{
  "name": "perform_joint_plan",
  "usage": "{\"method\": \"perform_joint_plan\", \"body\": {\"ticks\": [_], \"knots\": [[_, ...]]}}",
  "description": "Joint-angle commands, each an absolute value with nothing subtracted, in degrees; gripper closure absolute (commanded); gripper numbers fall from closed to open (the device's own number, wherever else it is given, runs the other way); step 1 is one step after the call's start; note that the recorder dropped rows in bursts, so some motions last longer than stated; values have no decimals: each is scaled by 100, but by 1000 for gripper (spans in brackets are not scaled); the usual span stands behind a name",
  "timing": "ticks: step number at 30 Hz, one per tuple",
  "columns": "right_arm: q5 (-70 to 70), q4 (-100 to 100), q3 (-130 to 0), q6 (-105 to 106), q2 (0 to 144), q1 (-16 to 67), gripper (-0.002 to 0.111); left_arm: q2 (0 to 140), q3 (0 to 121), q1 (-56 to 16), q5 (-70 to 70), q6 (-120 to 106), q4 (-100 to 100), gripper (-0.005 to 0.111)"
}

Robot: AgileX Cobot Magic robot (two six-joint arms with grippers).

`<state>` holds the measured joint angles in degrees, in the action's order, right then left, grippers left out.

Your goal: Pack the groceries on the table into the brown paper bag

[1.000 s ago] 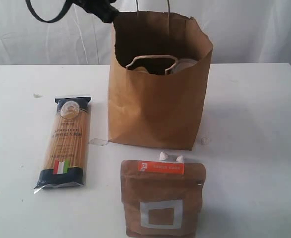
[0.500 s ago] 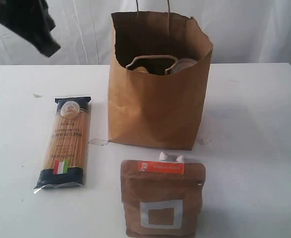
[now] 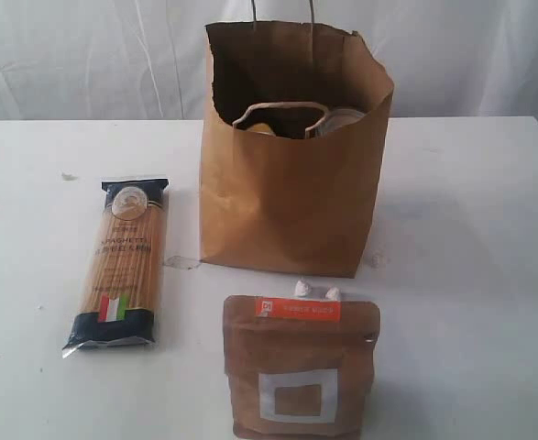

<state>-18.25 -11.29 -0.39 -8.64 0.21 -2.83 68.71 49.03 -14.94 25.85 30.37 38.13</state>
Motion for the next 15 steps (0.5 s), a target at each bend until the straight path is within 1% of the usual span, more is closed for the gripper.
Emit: {"method": "perform_joint_plan", "body": {"ticks": [1,3,4,6,8,10,13,15], "knots": [[-1798,-1167,0,-875,0,-284,108,5100,3414,-623,905,3989,4033,107],[-1798,-1167,0,-875,0,-284,108,4148,2855,-321,196,3989,4236,107],[-1798,-1167,0,-875,0,-284,108,3907,2767,-273,100,3989,4236,107],[-1798,-1167,0,-875,0,-284,108,2931,2561,-236,324,4035,4224,107],[-1798,-1167,0,-875,0,-284,108,2305,2476,-236,760,4049,4224,107],[-1786,-1344,0,-874,0,-284,108,1348,2413,-236,1304,4049,3957,107],[-1610,-1572,0,-874,0,-284,108,470,2217,-236,1329,4049,3379,107],[-1028,-1477,0,-1025,0,-284,108,34,1950,-236,1341,4049,3113,107]]}}
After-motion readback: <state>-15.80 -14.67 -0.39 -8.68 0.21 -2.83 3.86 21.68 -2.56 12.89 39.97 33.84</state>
